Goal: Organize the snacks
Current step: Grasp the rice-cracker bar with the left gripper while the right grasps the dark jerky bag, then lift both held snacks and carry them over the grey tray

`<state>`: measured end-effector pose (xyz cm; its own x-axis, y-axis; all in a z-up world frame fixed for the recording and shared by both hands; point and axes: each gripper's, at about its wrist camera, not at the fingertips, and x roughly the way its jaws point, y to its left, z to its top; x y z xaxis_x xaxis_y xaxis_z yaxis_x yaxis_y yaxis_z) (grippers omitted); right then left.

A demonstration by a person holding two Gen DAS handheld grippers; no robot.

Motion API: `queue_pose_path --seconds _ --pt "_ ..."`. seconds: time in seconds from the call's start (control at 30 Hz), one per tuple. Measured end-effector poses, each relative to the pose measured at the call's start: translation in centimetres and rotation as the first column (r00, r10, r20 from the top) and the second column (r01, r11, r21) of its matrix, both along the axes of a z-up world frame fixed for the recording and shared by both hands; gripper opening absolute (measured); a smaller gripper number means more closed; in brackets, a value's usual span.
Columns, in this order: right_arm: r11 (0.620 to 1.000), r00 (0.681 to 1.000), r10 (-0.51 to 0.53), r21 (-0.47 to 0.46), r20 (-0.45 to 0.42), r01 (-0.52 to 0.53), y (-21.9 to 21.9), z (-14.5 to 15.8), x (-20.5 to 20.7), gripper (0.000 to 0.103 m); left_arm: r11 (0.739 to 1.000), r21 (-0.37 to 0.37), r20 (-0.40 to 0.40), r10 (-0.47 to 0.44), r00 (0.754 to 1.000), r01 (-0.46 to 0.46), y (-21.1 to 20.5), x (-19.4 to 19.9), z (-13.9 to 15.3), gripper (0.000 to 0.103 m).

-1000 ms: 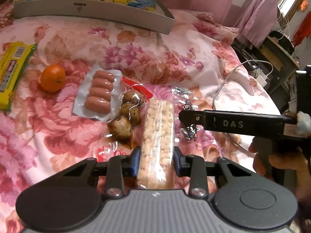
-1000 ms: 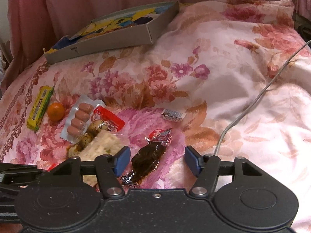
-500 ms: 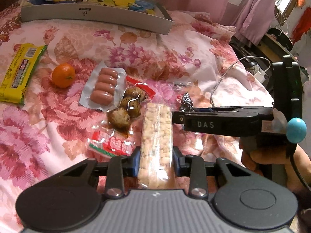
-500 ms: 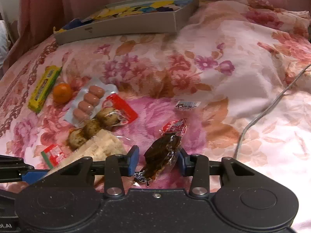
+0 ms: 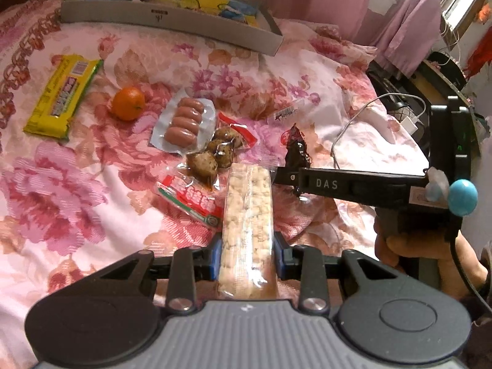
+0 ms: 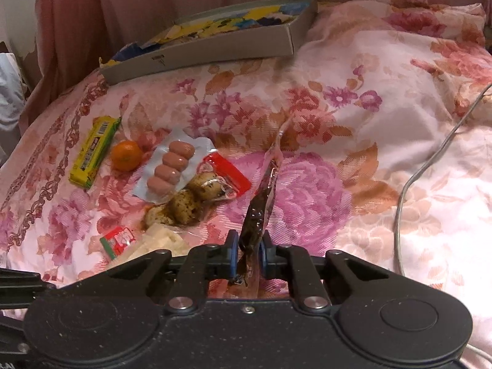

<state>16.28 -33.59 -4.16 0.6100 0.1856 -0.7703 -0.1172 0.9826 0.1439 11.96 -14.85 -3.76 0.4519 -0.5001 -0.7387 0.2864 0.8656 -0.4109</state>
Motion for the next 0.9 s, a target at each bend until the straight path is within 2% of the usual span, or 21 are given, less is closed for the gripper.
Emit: queue_pose_path --seconds 0.33,0.67,0.9 --pt "0.999 0.988 0.038 -0.012 0.153 -0.036 0.9 2.0 -1.8 0.012 1.0 0.005 0.095 0.023 0.995 -0.024 1.1 -0.9 2.7 0.035" --pt "0.998 0.943 0.055 -0.032 0.327 -0.047 1.8 3.8 -2.2 0.012 0.995 0.016 0.2 0.092 0.975 -0.097 2.0 0.8 4.7 0.035" --pt "0.999 0.914 0.04 -0.004 0.403 -0.042 2.2 5.1 -1.1 0.012 0.988 0.019 0.257 0.142 0.956 -0.152 2.6 3.3 5.9 0.035"
